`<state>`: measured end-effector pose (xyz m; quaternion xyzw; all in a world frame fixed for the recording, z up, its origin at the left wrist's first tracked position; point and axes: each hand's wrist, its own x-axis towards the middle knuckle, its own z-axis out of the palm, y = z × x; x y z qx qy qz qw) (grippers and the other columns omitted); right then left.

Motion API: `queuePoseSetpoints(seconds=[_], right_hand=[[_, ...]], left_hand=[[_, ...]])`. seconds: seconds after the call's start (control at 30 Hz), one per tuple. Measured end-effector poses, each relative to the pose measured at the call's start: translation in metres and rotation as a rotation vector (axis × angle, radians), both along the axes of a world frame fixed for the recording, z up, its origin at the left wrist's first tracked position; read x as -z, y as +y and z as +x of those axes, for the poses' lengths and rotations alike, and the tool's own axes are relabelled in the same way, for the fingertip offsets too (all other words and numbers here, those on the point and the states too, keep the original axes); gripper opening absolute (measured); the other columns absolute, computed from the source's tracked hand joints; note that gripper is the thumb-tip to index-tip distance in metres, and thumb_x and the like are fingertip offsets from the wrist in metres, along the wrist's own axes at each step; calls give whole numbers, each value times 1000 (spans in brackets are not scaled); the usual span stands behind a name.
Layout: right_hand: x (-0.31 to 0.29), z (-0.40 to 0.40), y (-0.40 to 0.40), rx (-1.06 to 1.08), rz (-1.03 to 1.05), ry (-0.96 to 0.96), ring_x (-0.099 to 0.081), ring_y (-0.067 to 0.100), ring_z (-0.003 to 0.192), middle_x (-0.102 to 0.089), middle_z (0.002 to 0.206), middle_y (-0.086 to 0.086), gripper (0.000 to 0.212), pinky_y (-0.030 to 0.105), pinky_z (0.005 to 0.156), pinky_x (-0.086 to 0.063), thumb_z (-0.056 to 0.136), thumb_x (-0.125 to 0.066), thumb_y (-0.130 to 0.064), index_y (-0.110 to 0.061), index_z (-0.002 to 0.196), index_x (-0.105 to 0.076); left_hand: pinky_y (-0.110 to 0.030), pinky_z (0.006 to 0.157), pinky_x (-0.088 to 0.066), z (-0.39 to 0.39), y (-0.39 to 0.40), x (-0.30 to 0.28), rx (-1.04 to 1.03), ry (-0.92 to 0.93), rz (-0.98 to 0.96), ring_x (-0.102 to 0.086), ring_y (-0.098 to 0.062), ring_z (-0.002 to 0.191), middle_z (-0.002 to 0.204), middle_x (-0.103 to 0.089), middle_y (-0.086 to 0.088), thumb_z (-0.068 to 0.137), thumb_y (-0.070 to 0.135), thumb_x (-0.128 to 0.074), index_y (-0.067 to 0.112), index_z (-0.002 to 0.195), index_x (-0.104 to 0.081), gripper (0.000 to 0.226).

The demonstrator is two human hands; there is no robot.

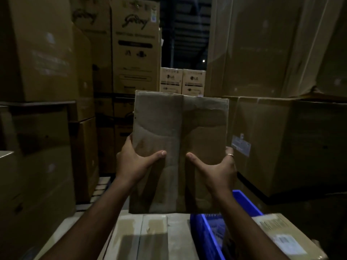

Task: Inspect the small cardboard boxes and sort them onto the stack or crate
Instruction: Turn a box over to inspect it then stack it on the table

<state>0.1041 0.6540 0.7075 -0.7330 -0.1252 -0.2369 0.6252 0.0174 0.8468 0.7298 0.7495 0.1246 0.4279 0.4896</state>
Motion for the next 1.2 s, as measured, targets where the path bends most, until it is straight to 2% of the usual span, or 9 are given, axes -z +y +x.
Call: queuePoseSetpoints(seconds=[0.33, 0.5, 0.63, 0.7, 0.87, 0.97, 1.03, 1.1, 1.2], right_hand=[[-10, -13, 5, 71, -130, -62, -51, 30, 129, -50, 143, 14, 118, 43, 94, -52, 55, -81, -72, -15, 148, -35], [-9, -9, -2, -193, -11, -92, -62, 19, 103, -60, 120, 1, 73, 36, 74, -57, 70, -58, -83, -32, 122, -51], [-14, 4, -21, -616, 148, -56, -70, 14, 99, -72, 106, -6, 23, 23, 69, -58, 104, -49, -21, -26, 123, -61], [-12, 11, -24, -660, 105, -106, -67, 14, 106, -69, 112, -6, 41, 22, 76, -57, 93, -64, -13, -27, 131, -58], [-19, 16, -25, -711, 84, 45, -57, 9, 117, -51, 137, -10, 148, 21, 77, -55, 28, -94, -63, -41, 154, -21], [-24, 10, -24, -599, 208, 73, -57, 23, 118, -55, 133, -2, 131, 34, 76, -56, 36, -96, -57, -33, 147, -32], [-20, 2, -17, -505, 225, 19, -57, 18, 114, -55, 125, -8, 109, 41, 84, -57, 46, -92, -44, -34, 139, -35], [-19, -9, -10, -374, 123, -97, -58, 13, 112, -56, 126, -7, 97, 32, 86, -55, 53, -91, -43, -35, 133, -38], [-18, -11, -3, -320, 19, -148, -59, 1, 105, -56, 117, -15, 78, 13, 71, -48, 68, -88, -41, -39, 128, -37]], left_hand=[[-40, 94, -52, -16, 0, -1, -20, -17, -3, -56, -23, 123, 134, -58, -3, 55, 49, -91, 22, 140, -44, 101], [-46, 101, -49, -23, 25, -17, 38, 39, -37, -52, -21, 126, 140, -53, -1, 40, 61, -91, 24, 144, -40, 122], [-37, 97, -46, -28, 55, -29, 117, 36, -75, -48, -22, 130, 146, -47, -3, 53, 38, -92, 22, 151, -32, 116], [-45, 102, -46, -29, 64, -33, 127, 49, -80, -44, -28, 135, 150, -41, -5, 49, 43, -93, 26, 153, -26, 124], [-47, 96, -52, -20, 56, -33, 133, -30, 56, -51, -22, 126, 150, -38, 2, 48, 70, -84, 49, 148, -22, 120], [-43, 91, -47, -4, 39, -27, 87, 118, 241, -55, -28, 120, 140, -46, 0, 70, 90, -42, 50, 143, -21, 86], [-51, 104, -41, 7, 22, -19, 140, 203, 303, -48, -31, 132, 150, -45, -1, 69, 96, -16, 48, 148, -24, 93], [-51, 103, -48, 2, 0, -10, 338, 217, 160, -55, -23, 129, 142, -57, -1, 65, 99, -21, 48, 140, -46, 95], [-42, 89, -59, -2, -13, 1, 438, 230, -54, -68, -17, 107, 121, -68, -3, 55, 89, -64, 33, 126, -59, 90]])
